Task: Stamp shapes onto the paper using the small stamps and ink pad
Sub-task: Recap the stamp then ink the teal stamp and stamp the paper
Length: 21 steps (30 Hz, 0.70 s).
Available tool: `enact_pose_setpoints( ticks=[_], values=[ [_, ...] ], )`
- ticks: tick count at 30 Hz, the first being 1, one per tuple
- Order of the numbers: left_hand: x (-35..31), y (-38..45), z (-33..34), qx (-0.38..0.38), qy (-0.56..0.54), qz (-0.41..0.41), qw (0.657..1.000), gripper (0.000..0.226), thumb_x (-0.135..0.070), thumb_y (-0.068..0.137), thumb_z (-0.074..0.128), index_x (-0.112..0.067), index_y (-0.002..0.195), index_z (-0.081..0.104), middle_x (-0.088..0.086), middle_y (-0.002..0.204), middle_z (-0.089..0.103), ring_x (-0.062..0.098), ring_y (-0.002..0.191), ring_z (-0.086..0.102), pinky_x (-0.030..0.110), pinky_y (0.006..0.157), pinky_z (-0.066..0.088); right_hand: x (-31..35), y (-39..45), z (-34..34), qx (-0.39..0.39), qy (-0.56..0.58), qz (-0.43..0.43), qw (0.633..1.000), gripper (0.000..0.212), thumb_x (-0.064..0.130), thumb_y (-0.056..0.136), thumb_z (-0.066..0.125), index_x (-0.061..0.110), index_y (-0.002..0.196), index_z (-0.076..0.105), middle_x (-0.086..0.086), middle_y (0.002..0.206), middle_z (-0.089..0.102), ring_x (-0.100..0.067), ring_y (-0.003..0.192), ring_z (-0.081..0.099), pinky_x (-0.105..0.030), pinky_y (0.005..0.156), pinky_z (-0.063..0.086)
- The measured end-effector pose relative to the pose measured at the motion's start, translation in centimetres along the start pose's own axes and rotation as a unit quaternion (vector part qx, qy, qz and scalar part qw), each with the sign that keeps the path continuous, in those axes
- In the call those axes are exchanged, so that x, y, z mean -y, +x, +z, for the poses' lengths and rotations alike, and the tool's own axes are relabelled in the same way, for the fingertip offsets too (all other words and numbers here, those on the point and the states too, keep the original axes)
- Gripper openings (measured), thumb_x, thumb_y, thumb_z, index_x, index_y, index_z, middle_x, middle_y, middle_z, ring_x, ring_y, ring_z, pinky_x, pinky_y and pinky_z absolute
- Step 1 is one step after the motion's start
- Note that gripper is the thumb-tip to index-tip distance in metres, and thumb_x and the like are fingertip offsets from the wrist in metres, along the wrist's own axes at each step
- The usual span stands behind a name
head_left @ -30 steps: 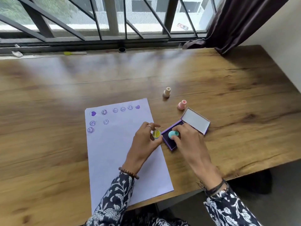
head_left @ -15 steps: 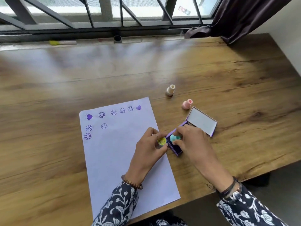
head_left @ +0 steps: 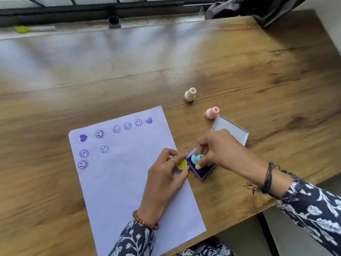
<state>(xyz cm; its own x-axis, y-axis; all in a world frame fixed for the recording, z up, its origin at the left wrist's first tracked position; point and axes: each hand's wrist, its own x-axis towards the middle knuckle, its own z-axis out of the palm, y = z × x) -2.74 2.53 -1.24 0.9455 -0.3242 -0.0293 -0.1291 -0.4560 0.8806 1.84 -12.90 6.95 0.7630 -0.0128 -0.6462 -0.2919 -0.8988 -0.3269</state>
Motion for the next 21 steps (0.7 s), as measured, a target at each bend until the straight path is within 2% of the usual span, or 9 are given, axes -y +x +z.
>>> enact_pose_setpoints(
  ticks=[3, 5, 7, 9, 12, 16, 19, 21],
  values=[
    [0.0, 0.0, 0.0, 0.001, 0.001, 0.006, 1.0, 0.032, -0.019, 0.076, 0.069, -0.021, 0.108, 0.067, -0.005, 0.093, 0.052, -0.007, 0.074, 0.045, 0.001, 0.067, 0.033, -0.3, 0.1, 0.3, -0.002, 0.015, 0.0, 1.0, 0.023, 0.018, 0.054, 0.086, 0.017, 0.07, 0.069, 0.001, 0.064, 0.061, -0.015, 0.066, 0.059, -0.025, 0.062, 0.049],
    [-0.1, 0.0, -0.1, 0.002, 0.008, 0.005, 1.0, 0.033, -0.015, 0.076, 0.074, -0.019, 0.108, 0.068, -0.001, 0.094, 0.054, -0.002, 0.075, 0.045, 0.002, 0.067, 0.034, -0.8, 0.0, 0.5, 0.001, 0.05, 0.001, 0.999, 0.022, 0.016, 0.055, 0.086, 0.019, 0.061, 0.065, -0.001, 0.061, 0.065, -0.01, 0.054, 0.059, -0.016, 0.053, 0.047],
    [-0.3, -0.1, -0.2, 0.003, 0.007, 0.001, 1.0, 0.033, -0.014, 0.075, 0.075, -0.017, 0.107, 0.068, -0.001, 0.093, 0.054, 0.0, 0.074, 0.045, 0.003, 0.066, 0.035, -1.2, -0.4, 0.8, -0.004, 0.111, 0.005, 0.994, 0.028, 0.012, 0.056, 0.085, 0.023, 0.054, 0.06, 0.002, 0.055, 0.064, -0.005, 0.045, 0.058, -0.008, 0.045, 0.042],
    [-0.5, 0.0, -0.3, 0.006, 0.003, 0.003, 1.0, 0.033, -0.015, 0.076, 0.075, -0.016, 0.108, 0.068, -0.003, 0.093, 0.053, -0.002, 0.073, 0.047, 0.003, 0.066, 0.035, -1.5, -0.7, 0.9, -0.004, 0.207, 0.019, 0.978, 0.028, 0.007, 0.057, 0.085, 0.023, 0.053, 0.062, 0.007, 0.051, 0.063, -0.003, 0.045, 0.059, -0.01, 0.046, 0.046],
    [-0.5, 0.0, -0.3, 0.003, 0.003, 0.006, 1.0, 0.031, -0.015, 0.076, 0.075, -0.016, 0.107, 0.068, -0.004, 0.092, 0.052, -0.008, 0.072, 0.049, 0.003, 0.065, 0.036, -1.9, -1.0, 1.2, 0.022, 0.337, 0.031, 0.941, 0.022, -0.001, 0.063, 0.081, 0.016, 0.059, 0.067, 0.009, 0.046, 0.063, -0.003, 0.047, 0.06, -0.017, 0.051, 0.053],
    [-0.5, -0.1, -0.1, -0.005, 0.005, 0.008, 1.0, 0.031, -0.014, 0.075, 0.075, -0.015, 0.106, 0.069, -0.006, 0.09, 0.05, -0.01, 0.069, 0.049, 0.002, 0.063, 0.036, -2.6, -1.2, 1.3, 0.061, 0.443, 0.041, 0.893, 0.013, -0.005, 0.073, 0.072, 0.007, 0.073, 0.07, -0.008, 0.068, 0.067, -0.009, 0.061, 0.067, -0.018, 0.06, 0.057],
    [-0.3, -0.1, 0.0, -0.01, 0.007, 0.011, 1.0, 0.032, -0.015, 0.075, 0.076, -0.015, 0.106, 0.069, -0.006, 0.09, 0.05, -0.01, 0.068, 0.049, 0.002, 0.063, 0.036, -3.1, -1.4, 1.4, 0.092, 0.518, 0.08, 0.846, 0.014, -0.005, 0.076, 0.068, -0.002, 0.09, 0.068, -0.01, 0.076, 0.069, -0.008, 0.063, 0.07, -0.016, 0.059, 0.057],
    [-0.1, 0.0, 0.1, -0.012, 0.008, 0.013, 1.0, 0.033, -0.017, 0.075, 0.076, -0.016, 0.106, 0.068, -0.007, 0.091, 0.05, -0.011, 0.069, 0.048, 0.001, 0.064, 0.036, -3.2, -1.3, 1.5, 0.093, 0.537, 0.1, 0.832, 0.018, -0.005, 0.075, 0.069, -0.003, 0.093, 0.068, -0.009, 0.075, 0.072, -0.01, 0.063, 0.071, -0.016, 0.057, 0.056]
  ],
)
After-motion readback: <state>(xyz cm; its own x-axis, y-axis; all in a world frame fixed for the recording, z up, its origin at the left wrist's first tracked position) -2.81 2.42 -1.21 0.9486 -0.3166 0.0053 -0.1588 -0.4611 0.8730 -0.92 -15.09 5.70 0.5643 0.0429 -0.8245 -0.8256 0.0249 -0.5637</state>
